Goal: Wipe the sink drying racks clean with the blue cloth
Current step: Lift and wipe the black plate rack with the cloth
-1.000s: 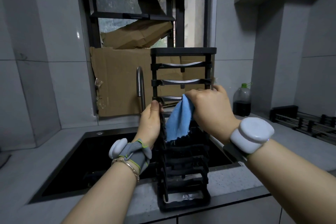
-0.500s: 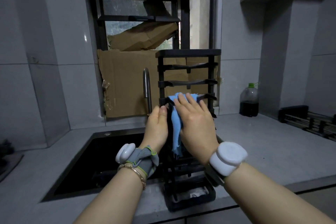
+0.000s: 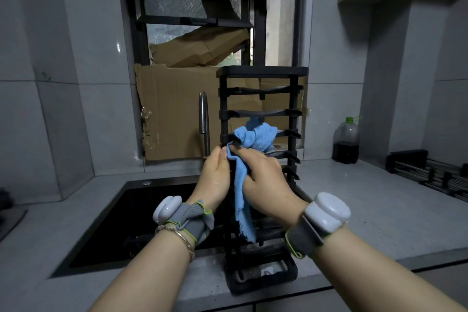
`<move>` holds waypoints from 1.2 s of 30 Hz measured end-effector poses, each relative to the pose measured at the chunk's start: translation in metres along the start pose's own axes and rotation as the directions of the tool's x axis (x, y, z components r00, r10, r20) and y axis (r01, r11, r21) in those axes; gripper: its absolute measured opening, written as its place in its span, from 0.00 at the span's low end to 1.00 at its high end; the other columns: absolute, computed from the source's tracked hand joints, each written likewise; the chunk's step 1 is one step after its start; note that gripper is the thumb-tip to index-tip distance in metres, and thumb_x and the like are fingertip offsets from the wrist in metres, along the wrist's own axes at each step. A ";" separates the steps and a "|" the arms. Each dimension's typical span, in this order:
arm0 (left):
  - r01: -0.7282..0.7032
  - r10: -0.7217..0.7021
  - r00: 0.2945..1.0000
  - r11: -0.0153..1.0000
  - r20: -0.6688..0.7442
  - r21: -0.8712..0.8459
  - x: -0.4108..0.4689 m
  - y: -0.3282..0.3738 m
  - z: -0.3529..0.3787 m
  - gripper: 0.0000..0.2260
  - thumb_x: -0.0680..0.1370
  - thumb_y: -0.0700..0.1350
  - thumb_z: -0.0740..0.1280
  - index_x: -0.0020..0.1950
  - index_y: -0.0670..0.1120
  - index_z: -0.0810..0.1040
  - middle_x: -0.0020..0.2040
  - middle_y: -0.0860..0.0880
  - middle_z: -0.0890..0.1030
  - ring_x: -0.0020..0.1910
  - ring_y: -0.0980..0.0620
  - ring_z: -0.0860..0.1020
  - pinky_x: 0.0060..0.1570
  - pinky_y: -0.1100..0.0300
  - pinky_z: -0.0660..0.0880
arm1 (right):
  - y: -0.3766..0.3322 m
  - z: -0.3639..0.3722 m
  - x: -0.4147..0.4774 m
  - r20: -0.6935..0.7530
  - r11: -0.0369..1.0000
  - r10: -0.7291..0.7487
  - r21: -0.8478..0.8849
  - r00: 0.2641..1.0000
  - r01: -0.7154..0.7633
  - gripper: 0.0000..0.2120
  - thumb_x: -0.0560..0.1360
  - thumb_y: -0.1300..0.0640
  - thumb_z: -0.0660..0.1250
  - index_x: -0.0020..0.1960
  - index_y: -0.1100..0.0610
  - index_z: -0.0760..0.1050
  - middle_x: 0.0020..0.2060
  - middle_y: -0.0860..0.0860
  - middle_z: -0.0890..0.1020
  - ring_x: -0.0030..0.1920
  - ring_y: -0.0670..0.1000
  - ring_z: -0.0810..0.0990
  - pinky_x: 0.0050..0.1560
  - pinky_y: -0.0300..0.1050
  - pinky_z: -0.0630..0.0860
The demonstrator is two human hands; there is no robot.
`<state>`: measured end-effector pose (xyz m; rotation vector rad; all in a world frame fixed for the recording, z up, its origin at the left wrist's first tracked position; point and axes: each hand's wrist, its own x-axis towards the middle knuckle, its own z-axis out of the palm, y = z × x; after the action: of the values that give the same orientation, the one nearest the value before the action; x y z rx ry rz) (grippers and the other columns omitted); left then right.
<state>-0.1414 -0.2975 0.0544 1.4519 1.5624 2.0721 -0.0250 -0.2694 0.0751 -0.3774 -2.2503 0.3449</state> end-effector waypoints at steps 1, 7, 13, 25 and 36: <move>0.003 -0.003 1.000 1.000 -0.001 0.013 0.000 0.000 0.000 0.13 0.84 0.44 0.51 0.47 0.49 0.74 0.47 0.49 0.79 0.50 0.52 0.76 0.57 0.53 0.72 | -0.002 -0.003 0.002 0.039 0.999 -0.001 -0.051 0.999 0.003 0.24 0.74 0.63 0.58 0.69 0.51 0.67 0.56 0.48 0.77 0.61 0.49 0.70 0.64 0.49 0.62; -0.113 0.116 0.993 0.991 -0.037 0.072 -0.003 0.000 -0.002 0.18 0.83 0.46 0.54 0.49 0.31 0.72 0.44 0.42 0.76 0.44 0.51 0.72 0.46 0.57 0.70 | 0.012 -0.009 0.003 0.055 0.816 -0.105 -0.567 0.993 0.118 0.15 0.69 0.58 0.64 0.56 0.56 0.75 0.48 0.50 0.81 0.51 0.54 0.78 0.52 0.51 0.66; -0.089 0.099 0.992 0.988 -0.075 0.123 -0.004 -0.001 -0.005 0.17 0.83 0.45 0.55 0.49 0.31 0.74 0.43 0.43 0.78 0.43 0.51 0.73 0.46 0.56 0.71 | 0.018 -0.028 -0.005 -0.013 0.588 -0.069 -0.809 0.998 0.030 0.08 0.48 0.65 0.67 0.29 0.61 0.76 0.23 0.55 0.76 0.25 0.55 0.76 0.44 0.61 0.77; -0.079 0.111 0.986 0.968 -0.124 0.238 -0.003 0.004 -0.003 0.13 0.83 0.42 0.54 0.40 0.43 0.70 0.35 0.51 0.71 0.35 0.56 0.67 0.36 0.64 0.64 | 0.000 0.021 -0.014 -0.204 0.910 -0.066 -0.414 0.977 -0.026 0.06 0.62 0.60 0.57 0.34 0.57 0.74 0.28 0.52 0.77 0.32 0.58 0.77 0.49 0.50 0.71; -0.095 0.127 0.983 0.970 -0.131 0.226 -0.011 0.010 0.002 0.17 0.82 0.42 0.55 0.33 0.46 0.64 0.29 0.53 0.66 0.25 0.63 0.66 0.29 0.70 0.63 | -0.001 -0.046 0.005 0.161 0.988 0.151 -0.006 0.975 -0.152 0.06 0.73 0.60 0.63 0.39 0.55 0.76 0.30 0.45 0.75 0.31 0.43 0.71 0.29 0.31 0.66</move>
<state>-0.1309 -0.3072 0.0560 1.5220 1.8578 2.1696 0.0071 -0.2624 0.1082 -0.5368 -2.3831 0.4769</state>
